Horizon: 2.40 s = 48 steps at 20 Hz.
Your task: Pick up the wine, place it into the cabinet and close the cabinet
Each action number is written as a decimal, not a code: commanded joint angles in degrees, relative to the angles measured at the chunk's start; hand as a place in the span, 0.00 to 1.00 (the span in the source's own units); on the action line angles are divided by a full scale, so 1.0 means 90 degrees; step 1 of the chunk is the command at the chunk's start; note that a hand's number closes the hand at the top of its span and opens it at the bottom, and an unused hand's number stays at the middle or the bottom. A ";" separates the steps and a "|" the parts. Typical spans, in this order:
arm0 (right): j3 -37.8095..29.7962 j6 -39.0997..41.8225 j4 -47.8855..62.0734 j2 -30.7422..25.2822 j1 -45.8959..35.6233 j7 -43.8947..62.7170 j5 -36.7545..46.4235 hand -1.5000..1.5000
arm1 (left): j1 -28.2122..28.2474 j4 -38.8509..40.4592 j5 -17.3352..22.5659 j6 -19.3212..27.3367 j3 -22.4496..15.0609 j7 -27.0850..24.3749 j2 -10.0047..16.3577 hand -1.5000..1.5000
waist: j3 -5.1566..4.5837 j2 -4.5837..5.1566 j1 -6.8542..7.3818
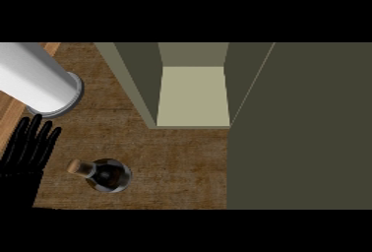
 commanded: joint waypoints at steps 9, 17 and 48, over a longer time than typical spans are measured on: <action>-0.0261 0.0221 -0.0643 -0.0081 0.0456 0.0289 -0.0535 0.00 | 0.0219 0.1768 -0.0487 -0.0810 0.0339 -0.1590 -0.0078 0.00 | -0.0001 -0.0003 -0.0029; 0.0116 -0.0026 -0.0045 0.0125 -0.0177 0.0267 0.0135 0.00 | -0.0241 0.2680 -0.0514 -0.1150 0.0648 -0.1630 0.0386 0.00 | 0.0000 0.0003 -0.0005; -0.0303 0.0440 0.0118 0.0168 0.0108 -0.0251 0.0008 0.00 | -0.1920 0.7812 -0.1928 -0.1100 0.0373 -0.4975 0.0283 0.00 | -0.0003 0.0012 -0.0046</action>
